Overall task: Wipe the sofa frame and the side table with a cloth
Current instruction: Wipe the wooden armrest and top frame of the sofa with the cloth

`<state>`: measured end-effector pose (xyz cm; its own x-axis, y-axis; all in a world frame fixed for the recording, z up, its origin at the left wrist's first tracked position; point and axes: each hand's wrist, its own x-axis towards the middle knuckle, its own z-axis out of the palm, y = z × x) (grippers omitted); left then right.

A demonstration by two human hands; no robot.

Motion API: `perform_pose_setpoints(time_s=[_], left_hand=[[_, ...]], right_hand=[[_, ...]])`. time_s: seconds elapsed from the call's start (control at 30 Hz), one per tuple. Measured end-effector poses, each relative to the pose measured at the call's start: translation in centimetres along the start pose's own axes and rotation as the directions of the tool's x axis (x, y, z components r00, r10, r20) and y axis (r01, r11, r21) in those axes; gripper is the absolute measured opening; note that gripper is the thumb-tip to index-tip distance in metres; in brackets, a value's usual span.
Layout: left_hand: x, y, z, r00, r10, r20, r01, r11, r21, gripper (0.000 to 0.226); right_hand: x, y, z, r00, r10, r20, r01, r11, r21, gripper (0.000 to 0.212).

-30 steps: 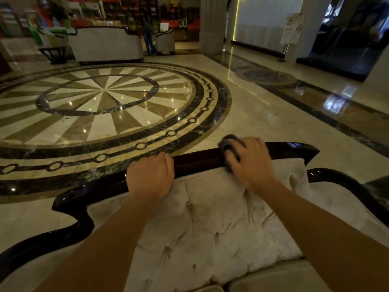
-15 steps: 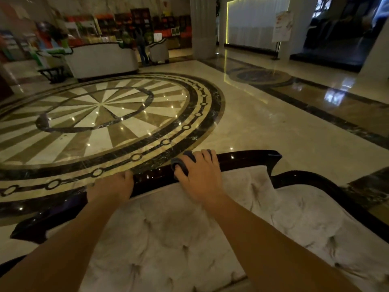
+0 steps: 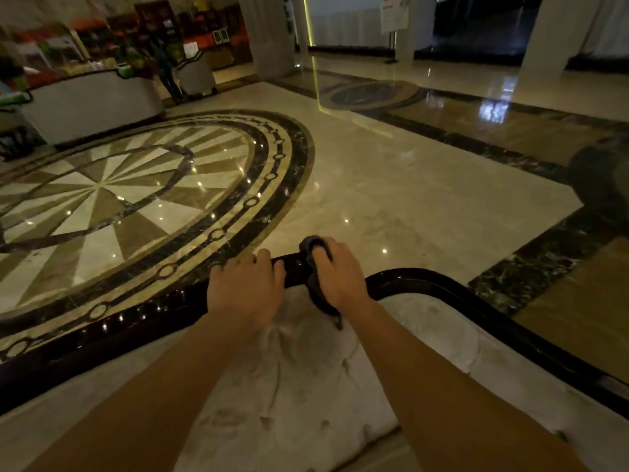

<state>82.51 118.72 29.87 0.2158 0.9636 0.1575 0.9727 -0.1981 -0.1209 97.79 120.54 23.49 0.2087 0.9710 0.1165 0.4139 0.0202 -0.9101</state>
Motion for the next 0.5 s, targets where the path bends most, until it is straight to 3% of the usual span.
perform_pose_setpoints(time_s=[0.03,0.1,0.13,0.17,0.23,0.27,0.33,0.4,0.43,0.47,0.5], left_hand=[[0.6,1.2,0.5,0.999,0.039,-0.033,-0.038,0.999,0.022,0.039],[1.8,3.1,1.0,0.992,0.110,-0.066,-0.106,0.993,0.050,0.038],[2.4,4.2,1.3,0.986,0.150,-0.067,-0.146,0.987,0.067,0.036],[3.0,5.3,1.6,0.978,0.195,-0.071,-0.188,0.977,0.100,0.034],[3.7,7.0,2.3,0.964,0.255,-0.070,-0.236,0.949,0.208,0.029],[4.1,8.0,2.9,0.960,0.273,-0.066,-0.248,0.934,0.259,0.027],[4.8,9.5,3.8,0.961,0.277,-0.019,-0.247,0.884,0.397,0.026],[5.3,11.7,5.2,0.949,0.304,0.081,-0.293,0.761,0.579,0.032],[5.3,12.8,6.0,0.941,0.301,0.157,-0.329,0.696,0.638,0.035],[5.2,13.8,7.0,0.934,0.268,0.236,-0.357,0.671,0.650,0.037],[5.0,14.6,8.1,0.929,0.201,0.309,-0.357,0.706,0.612,0.038]], right_hand=[[0.1,0.3,-0.1,0.987,0.158,0.031,-0.161,0.961,0.225,0.037],[0.1,0.6,0.4,0.890,0.403,0.214,-0.449,0.689,0.569,0.042],[-0.1,1.4,0.8,0.863,0.420,0.280,-0.496,0.604,0.623,0.044],[-0.2,2.6,1.3,0.881,0.380,0.283,-0.472,0.666,0.577,0.044],[-1.0,5.2,1.8,0.958,0.175,0.225,-0.226,0.948,0.226,0.039],[-1.3,6.8,1.7,0.974,0.059,0.220,-0.067,0.997,0.027,0.042],[-1.0,9.5,0.1,0.954,-0.078,0.290,0.151,0.959,-0.239,0.057],[0.5,12.4,-2.5,0.928,-0.149,0.343,0.321,0.788,-0.526,0.056],[1.7,13.9,-3.8,0.932,-0.151,0.329,0.333,0.714,-0.616,0.053],[2.8,15.0,-5.4,0.963,-0.105,0.247,0.247,0.703,-0.666,0.051],[3.5,16.1,-6.9,0.991,-0.037,0.129,0.118,0.701,-0.703,0.050]])
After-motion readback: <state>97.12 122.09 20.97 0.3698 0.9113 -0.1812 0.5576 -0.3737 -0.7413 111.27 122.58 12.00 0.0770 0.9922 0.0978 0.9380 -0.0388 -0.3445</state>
